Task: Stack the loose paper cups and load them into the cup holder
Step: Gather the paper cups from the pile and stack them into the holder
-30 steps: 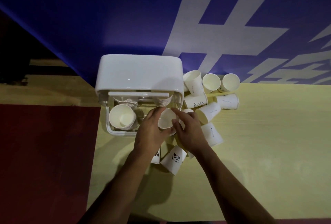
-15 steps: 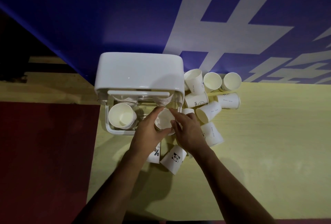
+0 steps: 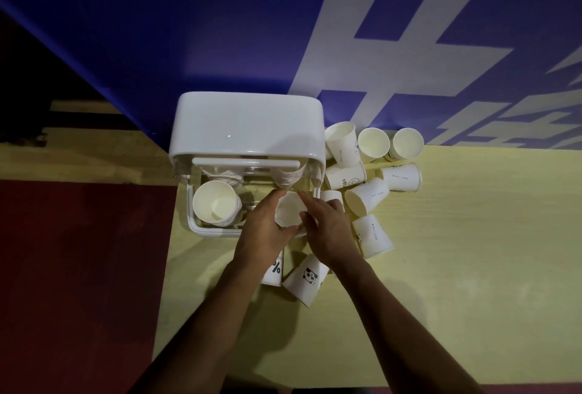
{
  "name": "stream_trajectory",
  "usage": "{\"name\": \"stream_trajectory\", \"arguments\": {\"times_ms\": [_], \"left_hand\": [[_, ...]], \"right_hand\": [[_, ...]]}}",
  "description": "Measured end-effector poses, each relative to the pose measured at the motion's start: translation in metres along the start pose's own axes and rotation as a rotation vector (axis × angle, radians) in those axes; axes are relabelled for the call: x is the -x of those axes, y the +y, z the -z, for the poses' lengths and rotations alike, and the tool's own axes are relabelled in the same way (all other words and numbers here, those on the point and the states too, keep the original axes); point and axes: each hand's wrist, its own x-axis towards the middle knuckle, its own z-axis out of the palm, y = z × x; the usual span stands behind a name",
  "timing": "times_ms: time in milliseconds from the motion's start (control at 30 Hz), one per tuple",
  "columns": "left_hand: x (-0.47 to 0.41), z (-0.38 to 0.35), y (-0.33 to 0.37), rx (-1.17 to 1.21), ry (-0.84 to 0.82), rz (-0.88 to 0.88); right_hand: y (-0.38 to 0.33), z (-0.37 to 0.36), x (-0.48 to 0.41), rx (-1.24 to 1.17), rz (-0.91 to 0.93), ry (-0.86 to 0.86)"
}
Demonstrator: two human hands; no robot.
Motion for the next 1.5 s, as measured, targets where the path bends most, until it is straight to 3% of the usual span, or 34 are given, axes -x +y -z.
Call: {"name": "stream_trajectory", "arguments": {"times_ms": [367, 533, 667, 867, 1033, 1167, 1367, 1500], "left_hand": [[-0.003, 0.002, -0.001, -0.028, -0.031, -0.058], [0.009, 0.003, 0.006, -0.102, 0.104, -0.168], [0.034, -0.011, 0.027, -0.128, 0.265, -0.297], [0.020, -0.068, 0.097, -0.092, 0.115, -0.346], [-0.040, -0.125, 0.150, -0.225, 0.075, -0.420], [-0.099, -0.169, 0.182, -0.356, 0.047, -0.342], [-0.145, -0.223, 0.197, -0.756, 0.117, -0.234], [-0.149, -0.231, 0.202, -0.768, 0.149, -0.211]], "right_hand": [[-0.001, -0.001, 0.004, -0.053, 0.030, 0.025], [0.012, 0.025, 0.019, -0.214, 0.031, 0.235], [0.044, 0.065, 0.034, -0.300, -0.137, 0.394], [0.118, 0.117, 0.026, -0.343, -0.461, 0.461], [0.157, 0.146, 0.013, -0.385, -0.539, 0.421], [0.184, 0.155, 0.008, -0.391, -0.546, 0.380], [0.217, 0.160, 0.013, -0.459, -0.548, 0.274], [0.233, 0.164, 0.012, -0.466, -0.543, 0.186]]}}
